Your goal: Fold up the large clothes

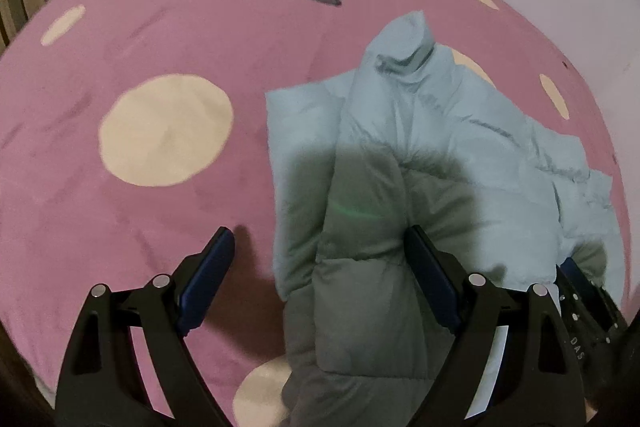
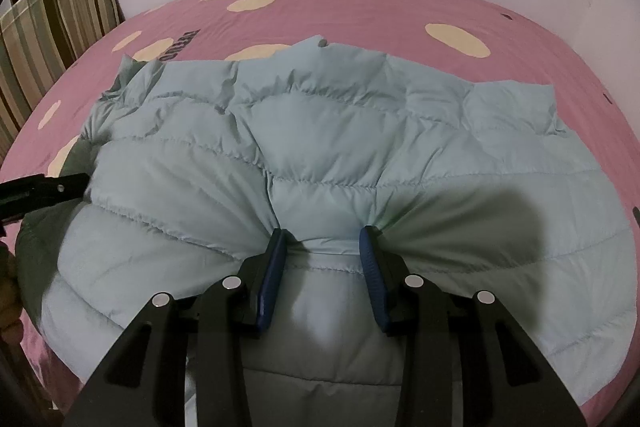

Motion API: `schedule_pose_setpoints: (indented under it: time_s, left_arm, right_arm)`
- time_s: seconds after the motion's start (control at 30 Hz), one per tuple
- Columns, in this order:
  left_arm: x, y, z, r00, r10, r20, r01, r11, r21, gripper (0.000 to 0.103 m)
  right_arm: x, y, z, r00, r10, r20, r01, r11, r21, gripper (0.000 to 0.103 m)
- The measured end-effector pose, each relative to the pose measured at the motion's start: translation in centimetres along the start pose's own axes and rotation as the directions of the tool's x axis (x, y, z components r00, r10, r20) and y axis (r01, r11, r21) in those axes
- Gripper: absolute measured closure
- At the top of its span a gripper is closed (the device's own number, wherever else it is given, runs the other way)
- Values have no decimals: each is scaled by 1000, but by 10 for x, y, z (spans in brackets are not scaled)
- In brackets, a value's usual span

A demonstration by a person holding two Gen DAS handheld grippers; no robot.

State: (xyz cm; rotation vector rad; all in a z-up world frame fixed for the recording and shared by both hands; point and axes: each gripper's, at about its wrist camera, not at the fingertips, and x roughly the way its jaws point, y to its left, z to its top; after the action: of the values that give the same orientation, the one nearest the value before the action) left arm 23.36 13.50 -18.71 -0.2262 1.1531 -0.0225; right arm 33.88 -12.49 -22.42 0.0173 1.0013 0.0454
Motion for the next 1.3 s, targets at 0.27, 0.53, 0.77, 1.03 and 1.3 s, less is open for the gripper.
schedule_pose_setpoints:
  time_s: [0.27, 0.53, 0.77, 1.03, 1.3]
  left_arm:
    - [-9, -24, -1, 998, -66, 16, 64, 993, 99, 88]
    - [-65, -49, 1, 989, -81, 127, 59, 984, 165, 93]
    - [-78, -58, 5, 984, -77, 158, 50, 984, 169, 93]
    - [-101, -72, 2, 977, -92, 195, 54, 980, 193, 93]
    - [-136, -138, -4, 962, -113, 248, 34, 954, 299, 93]
  right_arm:
    - [5, 3, 1, 1000, -10, -5, 9, 1000, -3, 64]
    - [6, 2, 3, 1000, 3, -21, -3, 1000, 4, 64]
    - [-1, -3, 5, 999, 24, -23, -23, 999, 23, 64]
    - [-19, -17, 4, 998, 64, 8, -64, 995, 70, 64]
    - [-61, -70, -1, 994, 73, 80, -83, 988, 134, 64]
